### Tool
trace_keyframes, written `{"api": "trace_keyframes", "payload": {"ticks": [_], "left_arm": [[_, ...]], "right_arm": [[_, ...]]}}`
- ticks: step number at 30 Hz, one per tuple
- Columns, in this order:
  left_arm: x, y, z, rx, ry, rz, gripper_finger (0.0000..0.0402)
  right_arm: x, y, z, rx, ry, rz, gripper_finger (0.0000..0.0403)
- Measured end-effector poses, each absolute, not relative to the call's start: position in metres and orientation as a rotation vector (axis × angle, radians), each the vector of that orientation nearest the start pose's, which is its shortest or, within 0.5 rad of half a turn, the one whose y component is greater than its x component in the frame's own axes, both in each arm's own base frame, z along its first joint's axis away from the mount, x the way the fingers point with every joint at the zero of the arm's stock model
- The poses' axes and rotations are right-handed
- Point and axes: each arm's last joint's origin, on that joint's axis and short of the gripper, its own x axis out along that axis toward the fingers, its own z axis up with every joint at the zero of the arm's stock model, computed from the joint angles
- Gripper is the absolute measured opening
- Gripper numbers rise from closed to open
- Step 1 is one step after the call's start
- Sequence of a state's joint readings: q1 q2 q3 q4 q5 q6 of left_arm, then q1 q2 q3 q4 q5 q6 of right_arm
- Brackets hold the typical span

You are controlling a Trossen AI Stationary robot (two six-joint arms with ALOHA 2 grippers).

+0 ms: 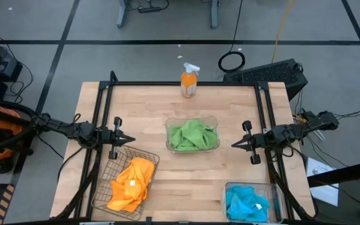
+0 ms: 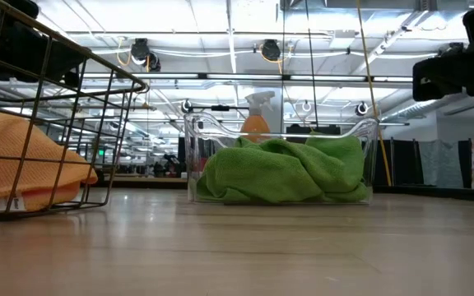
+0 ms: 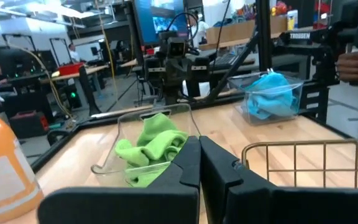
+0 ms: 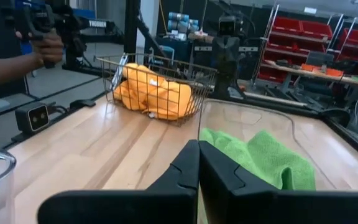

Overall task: Sort microfiber towel by color & place in baskets
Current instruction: Return to Home Position

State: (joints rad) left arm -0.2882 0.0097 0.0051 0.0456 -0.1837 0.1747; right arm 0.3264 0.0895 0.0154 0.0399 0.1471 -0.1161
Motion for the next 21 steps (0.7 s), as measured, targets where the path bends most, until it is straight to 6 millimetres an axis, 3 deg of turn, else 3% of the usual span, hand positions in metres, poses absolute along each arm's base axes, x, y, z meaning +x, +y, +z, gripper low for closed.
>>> {"api": "trace_keyframes", "payload": {"ticks": [21], "left_arm": [[0.0948, -0.0195, 0.1694, 0.231, -0.053, -0.036, 0.0001]], "right_arm": [[0.0981, 0.021, 0.1656, -0.172, 0.008, 0.216, 0.0]]}}
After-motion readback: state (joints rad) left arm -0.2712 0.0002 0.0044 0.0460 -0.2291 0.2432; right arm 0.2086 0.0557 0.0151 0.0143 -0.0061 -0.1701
